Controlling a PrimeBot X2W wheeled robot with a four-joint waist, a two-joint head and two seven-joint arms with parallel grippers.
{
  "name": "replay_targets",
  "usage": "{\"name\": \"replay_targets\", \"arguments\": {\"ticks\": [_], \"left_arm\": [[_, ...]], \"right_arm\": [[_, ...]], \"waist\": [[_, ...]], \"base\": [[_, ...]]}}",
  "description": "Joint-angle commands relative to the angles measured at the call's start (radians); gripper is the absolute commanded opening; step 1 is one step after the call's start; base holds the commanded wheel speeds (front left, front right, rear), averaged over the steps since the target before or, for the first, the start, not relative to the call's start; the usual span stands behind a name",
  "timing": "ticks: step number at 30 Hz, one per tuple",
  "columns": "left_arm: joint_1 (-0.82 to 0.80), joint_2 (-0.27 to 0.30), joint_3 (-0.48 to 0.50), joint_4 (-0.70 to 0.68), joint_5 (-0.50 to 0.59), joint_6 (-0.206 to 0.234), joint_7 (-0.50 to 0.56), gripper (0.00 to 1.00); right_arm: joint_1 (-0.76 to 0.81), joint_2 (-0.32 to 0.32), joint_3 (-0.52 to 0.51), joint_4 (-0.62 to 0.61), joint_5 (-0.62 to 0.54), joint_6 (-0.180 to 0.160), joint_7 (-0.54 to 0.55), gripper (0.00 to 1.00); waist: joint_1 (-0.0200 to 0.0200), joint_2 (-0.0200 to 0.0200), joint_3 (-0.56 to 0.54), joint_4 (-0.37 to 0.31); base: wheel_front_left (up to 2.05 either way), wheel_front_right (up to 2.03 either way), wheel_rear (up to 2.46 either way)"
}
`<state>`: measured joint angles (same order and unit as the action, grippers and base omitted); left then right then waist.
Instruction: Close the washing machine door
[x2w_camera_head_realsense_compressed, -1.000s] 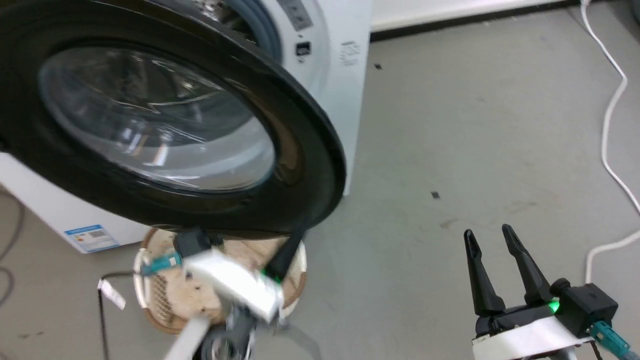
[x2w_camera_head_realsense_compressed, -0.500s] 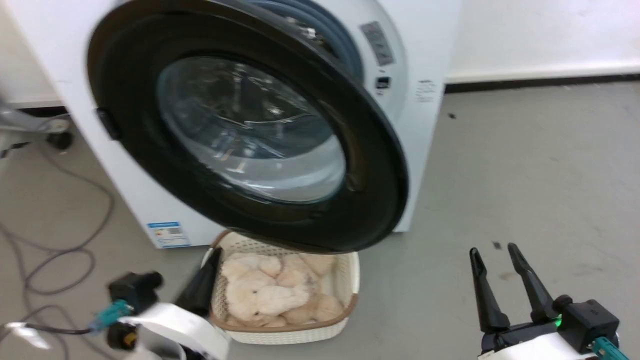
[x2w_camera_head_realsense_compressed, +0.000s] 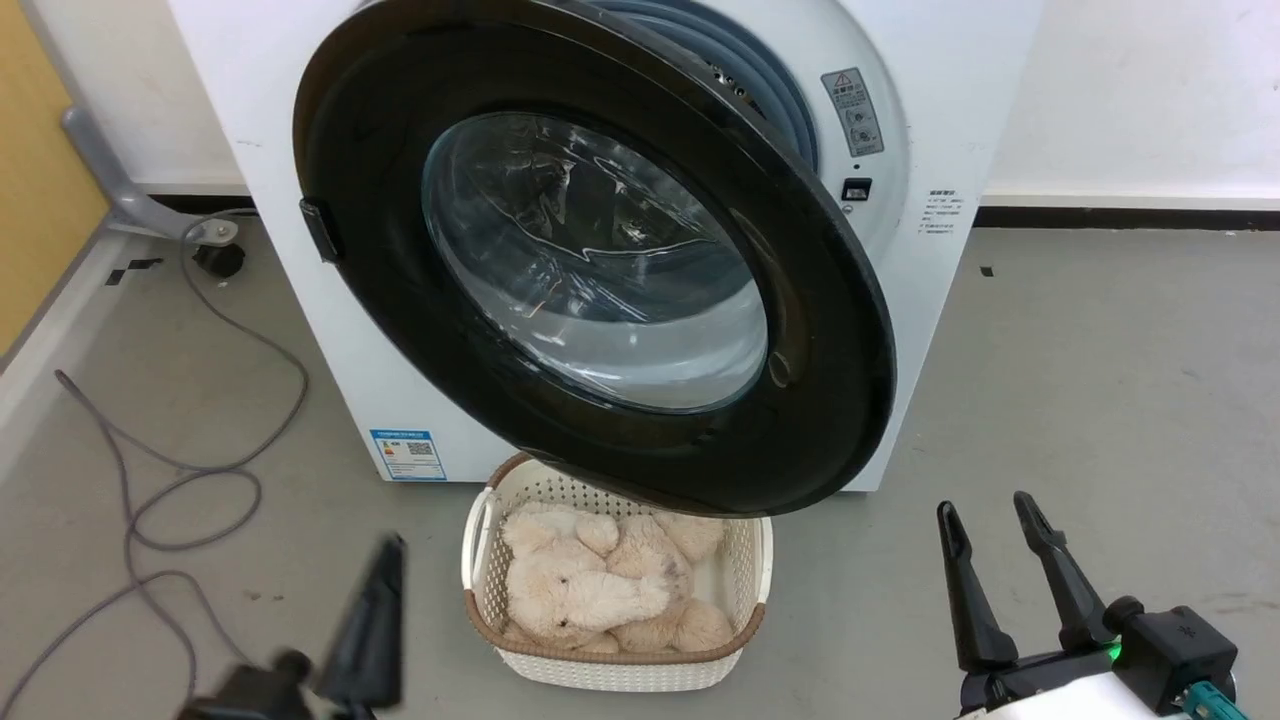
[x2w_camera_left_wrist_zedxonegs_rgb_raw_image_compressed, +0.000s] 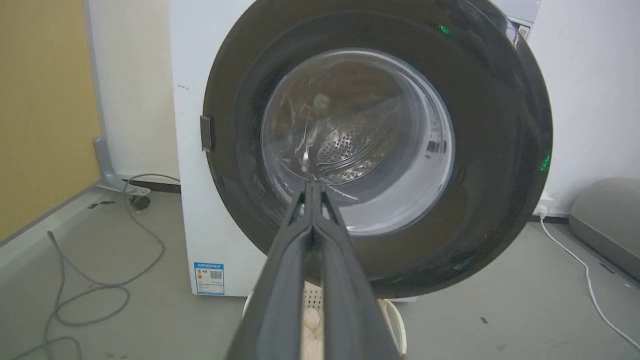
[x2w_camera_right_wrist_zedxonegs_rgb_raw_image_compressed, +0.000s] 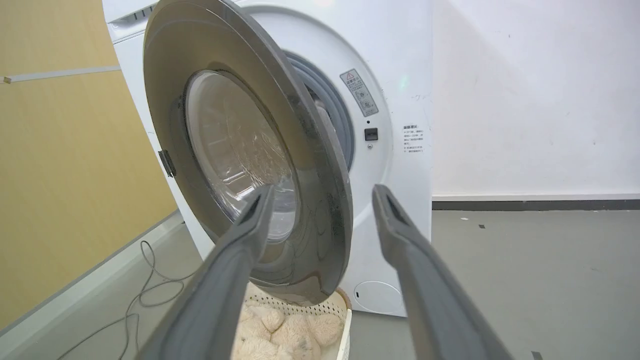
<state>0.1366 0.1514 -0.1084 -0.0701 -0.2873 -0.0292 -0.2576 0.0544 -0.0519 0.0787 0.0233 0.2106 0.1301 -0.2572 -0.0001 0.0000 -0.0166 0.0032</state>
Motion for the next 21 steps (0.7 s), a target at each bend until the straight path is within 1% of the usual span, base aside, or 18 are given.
{"name": "replay_targets", "arguments": {"ticks": [1, 2, 3, 6, 11, 12, 13, 14, 17, 21], "left_arm": [[0.014, 0.000, -0.001, 0.012, 0.022, -0.008, -0.004, 0.06], [0.018, -0.001, -0.002, 0.025, 0.049, -0.012, -0.004, 0.85], [0.018, -0.007, -0.003, 0.032, 0.069, -0.018, -0.004, 1.00], [0.021, -0.031, 0.004, 0.047, 0.103, -0.030, -0.004, 1.00], [0.015, -0.062, 0.032, 0.044, 0.127, -0.045, -0.004, 1.00], [0.013, -0.066, 0.034, 0.042, 0.132, -0.049, -0.004, 1.00], [0.010, -0.069, 0.036, 0.041, 0.135, -0.053, -0.004, 1.00], [0.006, -0.073, 0.037, 0.040, 0.139, -0.056, -0.004, 1.00], [-0.005, -0.081, 0.041, 0.036, 0.147, -0.064, -0.004, 1.00], [-0.014, -0.090, 0.035, 0.042, 0.144, -0.074, -0.004, 1.00]], "right_arm": [[0.014, 0.002, 0.002, -0.002, -0.006, 0.001, -0.005, 1.00], [0.015, 0.002, 0.001, -0.001, -0.007, 0.001, -0.005, 1.00], [0.016, 0.002, 0.002, 0.001, -0.009, 0.001, -0.005, 1.00], [0.015, 0.002, 0.007, 0.011, -0.030, 0.001, -0.005, 1.00], [0.015, 0.002, 0.016, 0.022, -0.041, 0.001, -0.005, 1.00], [0.015, 0.001, 0.021, 0.026, -0.043, 0.001, -0.005, 0.43], [0.015, 0.000, 0.022, 0.026, -0.044, 0.001, -0.005, 0.03], [0.013, -0.003, 0.026, 0.026, -0.042, 0.001, -0.005, 0.00], [0.003, -0.022, 0.046, 0.023, -0.040, 0.001, -0.005, 0.00], [-0.031, -0.078, 0.104, 0.036, -0.039, 0.001, -0.005, 0.00]], "waist": [[0.0001, 0.0000, 0.001, 0.003], [0.0001, 0.0000, 0.001, 0.006], [0.0001, 0.0000, 0.002, 0.008], [0.0001, 0.0000, 0.003, 0.011], [0.0001, 0.0000, 0.006, 0.019], [0.0001, 0.0000, 0.007, 0.022], [0.0001, 0.0000, 0.008, 0.026], [0.0001, 0.0000, 0.009, 0.031], [0.0001, 0.0000, 0.015, 0.047], [0.0001, 0.0000, 0.038, 0.074]], "base": [[0.00, 0.00, 0.00], [0.00, 0.00, 0.00], [0.00, 0.00, 0.00], [0.00, 0.00, 0.00], [0.00, 0.00, 0.00], [0.00, 0.00, 0.00], [0.00, 0.00, 0.00], [0.00, 0.00, 0.00], [0.00, 0.00, 0.00], [0.00, 0.00, 0.00]]}}
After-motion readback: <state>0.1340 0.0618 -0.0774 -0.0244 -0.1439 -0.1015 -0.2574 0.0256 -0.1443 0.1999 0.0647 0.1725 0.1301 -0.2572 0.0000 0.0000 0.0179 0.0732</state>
